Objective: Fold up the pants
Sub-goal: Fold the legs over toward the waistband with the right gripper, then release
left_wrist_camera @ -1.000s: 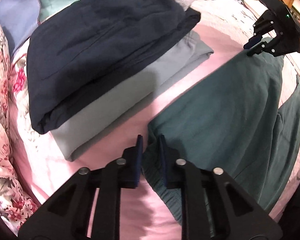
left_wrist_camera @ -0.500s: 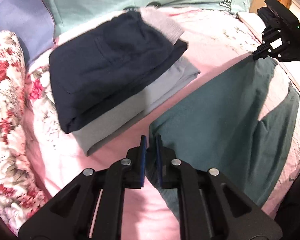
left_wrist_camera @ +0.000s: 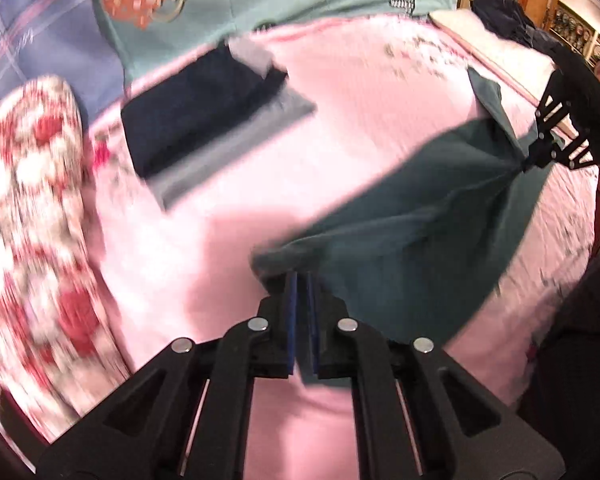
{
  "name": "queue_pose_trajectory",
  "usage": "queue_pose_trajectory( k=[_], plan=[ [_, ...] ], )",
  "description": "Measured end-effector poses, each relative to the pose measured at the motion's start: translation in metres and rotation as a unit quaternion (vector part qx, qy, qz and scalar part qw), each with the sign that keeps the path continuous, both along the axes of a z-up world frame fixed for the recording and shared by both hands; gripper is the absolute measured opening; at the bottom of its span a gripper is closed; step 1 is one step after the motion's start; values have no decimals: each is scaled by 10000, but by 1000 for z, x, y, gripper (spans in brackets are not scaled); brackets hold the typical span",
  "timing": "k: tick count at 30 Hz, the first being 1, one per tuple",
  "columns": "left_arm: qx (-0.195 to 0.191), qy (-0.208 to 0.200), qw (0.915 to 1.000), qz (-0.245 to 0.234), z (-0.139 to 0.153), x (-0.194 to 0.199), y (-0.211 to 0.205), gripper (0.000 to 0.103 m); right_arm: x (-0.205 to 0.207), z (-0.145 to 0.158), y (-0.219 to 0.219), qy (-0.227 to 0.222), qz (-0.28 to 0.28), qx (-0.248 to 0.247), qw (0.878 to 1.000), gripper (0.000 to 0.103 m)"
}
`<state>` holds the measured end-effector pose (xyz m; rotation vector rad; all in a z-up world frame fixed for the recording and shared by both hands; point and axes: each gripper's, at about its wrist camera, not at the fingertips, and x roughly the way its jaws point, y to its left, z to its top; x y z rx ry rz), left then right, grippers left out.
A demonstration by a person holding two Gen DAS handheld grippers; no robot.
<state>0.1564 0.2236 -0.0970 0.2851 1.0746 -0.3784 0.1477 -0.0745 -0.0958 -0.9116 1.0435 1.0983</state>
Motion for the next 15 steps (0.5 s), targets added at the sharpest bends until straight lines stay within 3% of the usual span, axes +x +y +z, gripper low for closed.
queue_pose_trajectory(
  k=[4,8,11,12,14,15],
  plan=[
    [-110,449,9985,288,-31,-29,0,5,-33,-31,-1,313,-46,-54,9995,1],
    [-311,662,9950,685,-52,-52,4,5,-57,-58,-3,158,39,-362,9992,1],
    [-404,637,9903,1164,-56,-60,17,6,-53,-50,1,44,-153,-414,9990,3],
    [-548,532,9864,1457,-52,-62,26,10,-51,-36,6,6,-263,-192,9995,3],
    [-742,333,9784,1898,-47,-64,39,38,-47,-7,23,-225,-482,465,9975,10],
    [-753,195,9739,2130,-44,-64,44,62,-45,5,36,-396,-611,799,9941,24]
  ],
)
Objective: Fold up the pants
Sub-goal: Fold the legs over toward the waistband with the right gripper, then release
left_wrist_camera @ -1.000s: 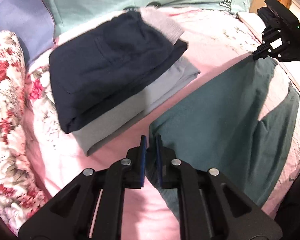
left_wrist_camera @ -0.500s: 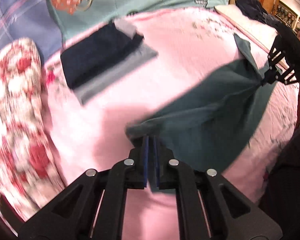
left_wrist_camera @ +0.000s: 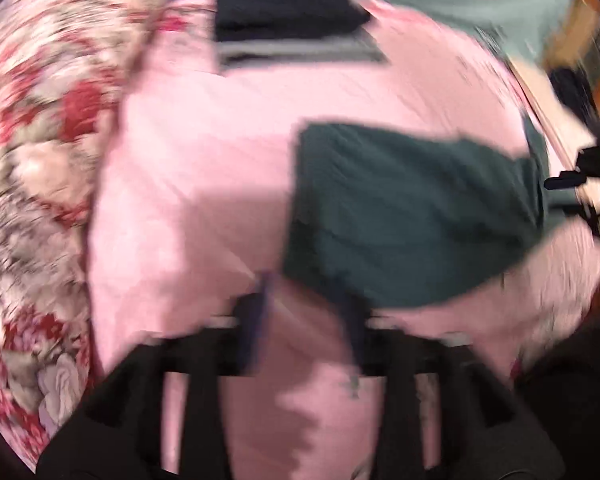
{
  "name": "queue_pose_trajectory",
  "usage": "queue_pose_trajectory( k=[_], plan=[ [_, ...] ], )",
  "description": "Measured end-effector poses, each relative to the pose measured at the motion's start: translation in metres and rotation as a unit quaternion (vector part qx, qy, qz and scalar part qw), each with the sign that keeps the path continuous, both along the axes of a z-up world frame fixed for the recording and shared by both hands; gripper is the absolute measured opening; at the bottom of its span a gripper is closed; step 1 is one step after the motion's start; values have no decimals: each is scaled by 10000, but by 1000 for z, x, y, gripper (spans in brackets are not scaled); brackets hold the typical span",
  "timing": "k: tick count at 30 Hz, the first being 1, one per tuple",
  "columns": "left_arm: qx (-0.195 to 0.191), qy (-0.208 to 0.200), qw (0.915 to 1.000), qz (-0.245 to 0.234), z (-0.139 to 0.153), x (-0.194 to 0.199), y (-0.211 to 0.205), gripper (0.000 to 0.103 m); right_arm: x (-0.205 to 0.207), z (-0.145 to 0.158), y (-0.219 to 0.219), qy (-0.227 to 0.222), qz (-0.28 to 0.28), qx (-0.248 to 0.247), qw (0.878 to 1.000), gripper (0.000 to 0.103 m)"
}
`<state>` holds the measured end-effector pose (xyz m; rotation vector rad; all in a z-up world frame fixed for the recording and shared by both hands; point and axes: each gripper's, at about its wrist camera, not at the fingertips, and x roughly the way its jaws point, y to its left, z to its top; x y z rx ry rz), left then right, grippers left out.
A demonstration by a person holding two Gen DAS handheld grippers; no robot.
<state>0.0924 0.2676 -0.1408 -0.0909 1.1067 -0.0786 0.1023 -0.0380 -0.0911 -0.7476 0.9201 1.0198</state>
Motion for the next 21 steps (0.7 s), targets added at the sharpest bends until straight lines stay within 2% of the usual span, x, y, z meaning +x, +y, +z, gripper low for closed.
queue_pose_trajectory(
  k=[1,2,3,6,11,15,17,18,19,21],
  plan=[
    [106,-191,9991,356,5,-1,6,69,1,7,13,-167,-111,279,9994,30],
    [104,-281,9982,521,7,-2,10,70,2,14,33,-374,-267,660,9968,36],
    [57,-332,9971,685,9,-1,14,70,3,14,54,-405,-308,940,9943,36],
    [-32,-486,9928,1090,17,-8,25,72,1,-4,116,-350,-222,1222,9916,36],
    [-44,-589,9903,1261,17,-23,38,73,-2,-36,174,-47,-27,1141,9935,36],
    [-90,-590,9896,1311,15,-34,44,73,-7,-53,199,-54,28,910,9958,35],
    [-52,-595,9893,1332,13,-39,47,73,-7,-61,203,-124,-60,741,9972,29],
    [-48,-610,9889,1357,13,-41,49,73,-6,-63,204,-95,-112,709,9974,18],
    [-56,-619,9886,1368,12,-42,51,73,-4,-65,205,3,-159,688,9975,12],
    [-55,-624,9885,1379,11,-44,54,73,-3,-63,203,56,-296,734,9968,5]
  ],
)
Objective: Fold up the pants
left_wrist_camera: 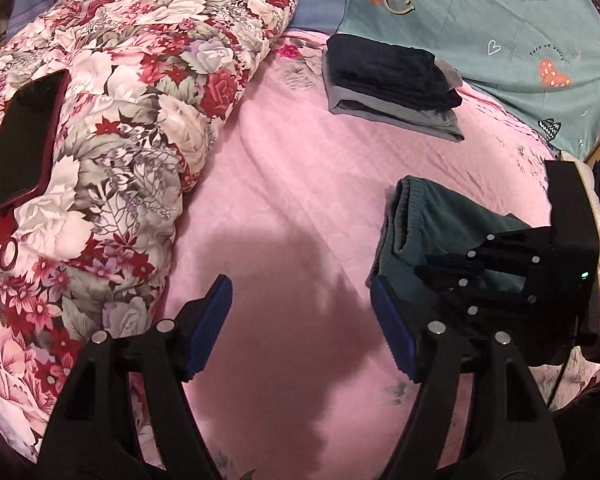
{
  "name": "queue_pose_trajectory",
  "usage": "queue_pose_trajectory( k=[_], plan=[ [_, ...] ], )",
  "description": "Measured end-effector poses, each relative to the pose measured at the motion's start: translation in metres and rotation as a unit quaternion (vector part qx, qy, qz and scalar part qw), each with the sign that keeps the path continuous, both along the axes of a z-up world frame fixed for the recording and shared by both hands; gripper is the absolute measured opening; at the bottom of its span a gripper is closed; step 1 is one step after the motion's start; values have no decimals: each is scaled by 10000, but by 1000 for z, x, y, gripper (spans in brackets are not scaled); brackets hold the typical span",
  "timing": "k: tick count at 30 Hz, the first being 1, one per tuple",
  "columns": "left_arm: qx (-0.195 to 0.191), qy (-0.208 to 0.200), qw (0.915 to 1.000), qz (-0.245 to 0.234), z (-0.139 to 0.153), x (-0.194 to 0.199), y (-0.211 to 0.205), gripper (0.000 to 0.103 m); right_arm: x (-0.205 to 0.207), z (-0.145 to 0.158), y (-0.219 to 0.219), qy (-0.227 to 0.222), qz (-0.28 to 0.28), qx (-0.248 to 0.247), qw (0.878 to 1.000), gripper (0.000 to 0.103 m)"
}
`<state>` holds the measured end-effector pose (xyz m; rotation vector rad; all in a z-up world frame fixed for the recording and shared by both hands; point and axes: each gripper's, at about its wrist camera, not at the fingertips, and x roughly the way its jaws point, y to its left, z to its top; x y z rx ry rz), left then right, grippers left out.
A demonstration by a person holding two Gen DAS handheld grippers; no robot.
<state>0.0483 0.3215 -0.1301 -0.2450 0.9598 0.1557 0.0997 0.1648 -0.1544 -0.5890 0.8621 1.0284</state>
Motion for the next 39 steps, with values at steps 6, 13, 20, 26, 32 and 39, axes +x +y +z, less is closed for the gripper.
queue_pose_trajectory(
  k=[6,13,20,26,32,39],
  plan=[
    [-13,-48,10000,59,0,-5,6,73,-12,33,-5,29,-89,474,9988,4],
    [-36,-75,9999,85,0,-5,7,73,-31,29,-1,577,92,535,9969,4],
    [-159,-367,9970,-657,14,34,-28,74,-45,4,-3,657,29,215,9976,19],
    [-153,-443,9771,-2075,-1,78,-109,74,-17,49,-122,563,-1413,554,9868,31],
    [128,417,9798,-1949,-69,99,-132,73,77,80,-336,-191,-4723,384,8804,46],
    [381,797,9833,-1590,-66,100,-146,74,195,61,-495,244,-6659,678,7426,47]
  ],
)
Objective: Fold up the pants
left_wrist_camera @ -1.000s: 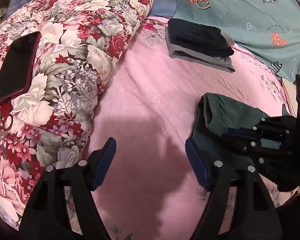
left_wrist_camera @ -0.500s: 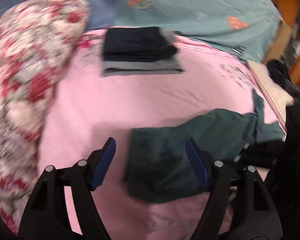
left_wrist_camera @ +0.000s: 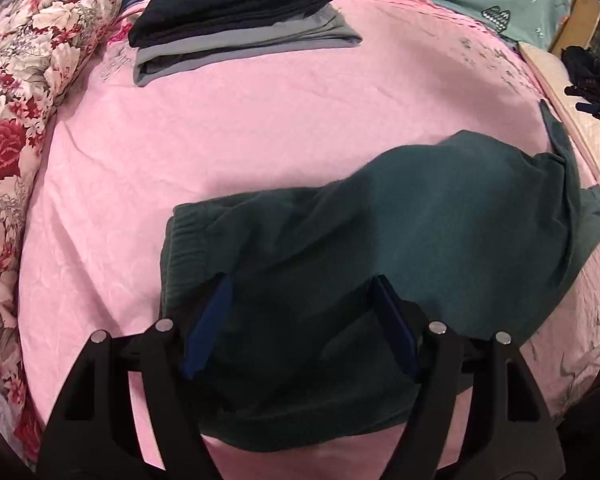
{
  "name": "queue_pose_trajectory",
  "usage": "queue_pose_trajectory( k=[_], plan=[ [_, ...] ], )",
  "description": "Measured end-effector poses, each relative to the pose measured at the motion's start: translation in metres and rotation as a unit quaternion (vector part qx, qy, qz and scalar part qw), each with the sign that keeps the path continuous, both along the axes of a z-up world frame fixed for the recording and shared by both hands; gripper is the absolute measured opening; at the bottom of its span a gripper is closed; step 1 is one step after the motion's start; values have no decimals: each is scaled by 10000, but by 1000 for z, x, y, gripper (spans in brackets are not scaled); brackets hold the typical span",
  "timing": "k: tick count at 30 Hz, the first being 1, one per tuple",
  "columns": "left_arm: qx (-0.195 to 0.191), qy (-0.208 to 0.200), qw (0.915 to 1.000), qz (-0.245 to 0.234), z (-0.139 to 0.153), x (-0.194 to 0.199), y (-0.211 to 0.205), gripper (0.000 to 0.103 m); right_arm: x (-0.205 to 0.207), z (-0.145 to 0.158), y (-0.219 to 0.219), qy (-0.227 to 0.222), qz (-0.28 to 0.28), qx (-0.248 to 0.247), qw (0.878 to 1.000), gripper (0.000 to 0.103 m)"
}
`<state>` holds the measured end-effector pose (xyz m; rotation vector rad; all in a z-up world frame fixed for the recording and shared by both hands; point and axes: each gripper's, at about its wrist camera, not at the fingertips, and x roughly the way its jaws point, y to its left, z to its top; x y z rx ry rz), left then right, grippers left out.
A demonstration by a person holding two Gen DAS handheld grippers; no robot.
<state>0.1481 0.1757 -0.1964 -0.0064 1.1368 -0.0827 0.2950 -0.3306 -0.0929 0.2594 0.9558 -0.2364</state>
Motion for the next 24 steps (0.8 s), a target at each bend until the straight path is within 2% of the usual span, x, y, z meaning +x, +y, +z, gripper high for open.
queue_pose_trajectory(
  k=[4,6,9,11,13,14,15,18,21,24],
  plan=[
    [148,138,9996,219,-2,3,-2,75,48,-36,-29,409,-247,485,9977,47],
    [172,180,9992,311,-3,4,-2,76,60,-47,-37,516,-387,471,9968,41],
    [192,205,9988,401,-2,8,-3,78,73,-65,-44,706,-594,659,9935,40],
    [212,211,9986,434,-3,7,-5,79,77,-69,-41,752,-633,430,9942,38],
    [216,209,9985,465,-3,7,-5,79,76,-70,-40,780,-666,168,9946,23],
    [221,201,9984,472,-3,7,-5,80,75,-69,-44,743,-641,239,9949,10],
    [224,198,9984,477,-3,7,-5,80,72,-68,-48,714,-622,386,9948,4],
    [221,210,9984,478,-3,7,-5,80,59,-47,-60,403,-532,707,9953,3],
    [227,223,9983,496,-3,8,-5,81,28,-2,-79,-198,-331,1137,9928,3],
    [245,238,9981,518,-3,9,-5,81,-19,51,-107,-873,-243,1629,9825,3]
  ],
)
